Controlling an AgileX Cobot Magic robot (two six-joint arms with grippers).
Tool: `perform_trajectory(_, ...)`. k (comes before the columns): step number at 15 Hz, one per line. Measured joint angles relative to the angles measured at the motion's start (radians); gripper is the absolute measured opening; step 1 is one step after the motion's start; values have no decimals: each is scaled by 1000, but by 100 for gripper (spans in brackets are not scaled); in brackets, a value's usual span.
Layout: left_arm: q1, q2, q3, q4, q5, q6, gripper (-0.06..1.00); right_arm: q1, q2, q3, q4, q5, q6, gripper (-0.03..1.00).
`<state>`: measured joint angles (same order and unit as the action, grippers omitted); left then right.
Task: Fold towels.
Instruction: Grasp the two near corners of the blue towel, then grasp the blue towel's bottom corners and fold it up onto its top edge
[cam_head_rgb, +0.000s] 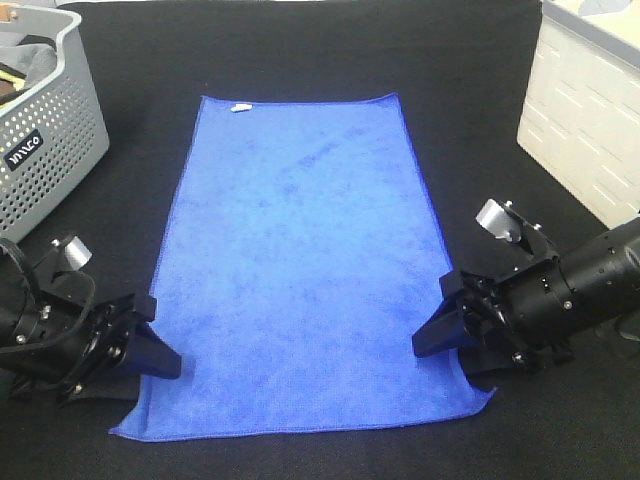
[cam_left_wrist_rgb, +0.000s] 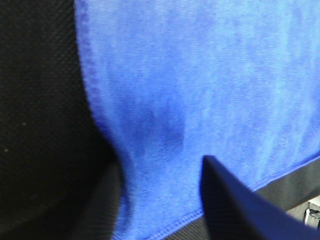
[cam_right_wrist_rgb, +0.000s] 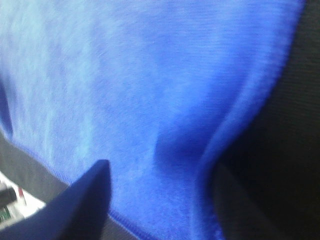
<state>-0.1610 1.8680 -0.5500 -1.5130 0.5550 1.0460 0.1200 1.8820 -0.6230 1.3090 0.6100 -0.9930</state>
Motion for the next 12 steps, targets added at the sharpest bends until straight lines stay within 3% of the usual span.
perform_trajectory(3,-3,14,0,3,-28,3,11,4,2,0,-68,-73,106,21)
perform_trajectory(4,-3,15,0,5,-36,16,1,6,2,-1,-103,-90,147,2)
perform_trajectory(8,-3,-22,0,35,-36,19,0,6,-8,-5,-145,-70,167,0)
perform_trajectory(12,-3,-161,88,101,-33,-29,0,6,-134,2,-305,-16,307,0)
